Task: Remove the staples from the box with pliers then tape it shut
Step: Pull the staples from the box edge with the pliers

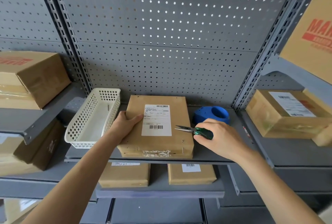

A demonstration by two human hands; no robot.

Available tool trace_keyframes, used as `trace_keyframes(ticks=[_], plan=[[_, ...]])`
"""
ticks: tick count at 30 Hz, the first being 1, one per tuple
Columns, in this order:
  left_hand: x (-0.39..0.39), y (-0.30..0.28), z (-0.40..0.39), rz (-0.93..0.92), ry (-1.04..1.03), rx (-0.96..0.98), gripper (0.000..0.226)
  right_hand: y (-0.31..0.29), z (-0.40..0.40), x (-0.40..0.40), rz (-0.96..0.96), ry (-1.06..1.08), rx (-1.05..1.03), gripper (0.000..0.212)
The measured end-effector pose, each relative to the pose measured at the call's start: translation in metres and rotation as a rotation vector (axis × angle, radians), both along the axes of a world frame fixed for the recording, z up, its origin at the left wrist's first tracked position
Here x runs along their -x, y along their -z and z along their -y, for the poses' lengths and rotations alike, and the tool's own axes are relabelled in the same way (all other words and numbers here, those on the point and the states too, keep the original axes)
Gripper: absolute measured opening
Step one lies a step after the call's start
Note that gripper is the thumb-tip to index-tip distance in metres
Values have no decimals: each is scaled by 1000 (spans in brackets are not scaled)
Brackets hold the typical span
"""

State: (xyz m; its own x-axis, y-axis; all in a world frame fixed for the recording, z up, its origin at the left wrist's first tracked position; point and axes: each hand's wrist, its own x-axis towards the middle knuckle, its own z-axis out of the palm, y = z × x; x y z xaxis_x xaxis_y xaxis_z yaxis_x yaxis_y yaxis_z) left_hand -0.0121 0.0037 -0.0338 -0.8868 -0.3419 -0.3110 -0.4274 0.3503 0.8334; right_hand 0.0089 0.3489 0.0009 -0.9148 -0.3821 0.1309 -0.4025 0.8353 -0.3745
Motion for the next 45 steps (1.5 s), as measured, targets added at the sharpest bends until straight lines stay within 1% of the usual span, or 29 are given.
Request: trace_keyframes(ticks=[4,7,11,13,19,24,28,31,35,39,45], plan=[[0,2,0,1,10,36,81,4,-7,-8,39,-34,1,37],[2,5,3,-4,-1,18,82,6,-12,-11,48,-37,-14,40],[3,7,6,-5,-5,-6,87,6,-18,-14,66,-45,-29,36],[3,7,5,-11,-6,-2,85,4,-20,-14,72,-52,-38,33],[2,7,4,-17,-14,-21,81,0,-25,-15,98,-80,-38,35],[1,7,3,-14,-16,-32,81,-4,-25,-16,110,-133,-80,22],[0,5,0,-26,-15,-32,77,-5,-26,-15,121,-153,-83,18],[-1,4,-1,-37,-17,-36,78,-5,-26,-11,131,-154,-72,17],[0,4,0,-40,-19,-35,79,-2,-27,-8,148,-143,-38,11],[-1,4,0,-45,-14,-19,80,2,-29,-6,154,-151,1,11],[0,3,0,-54,-18,6,75,4,-29,-4,155,-158,15,14]])
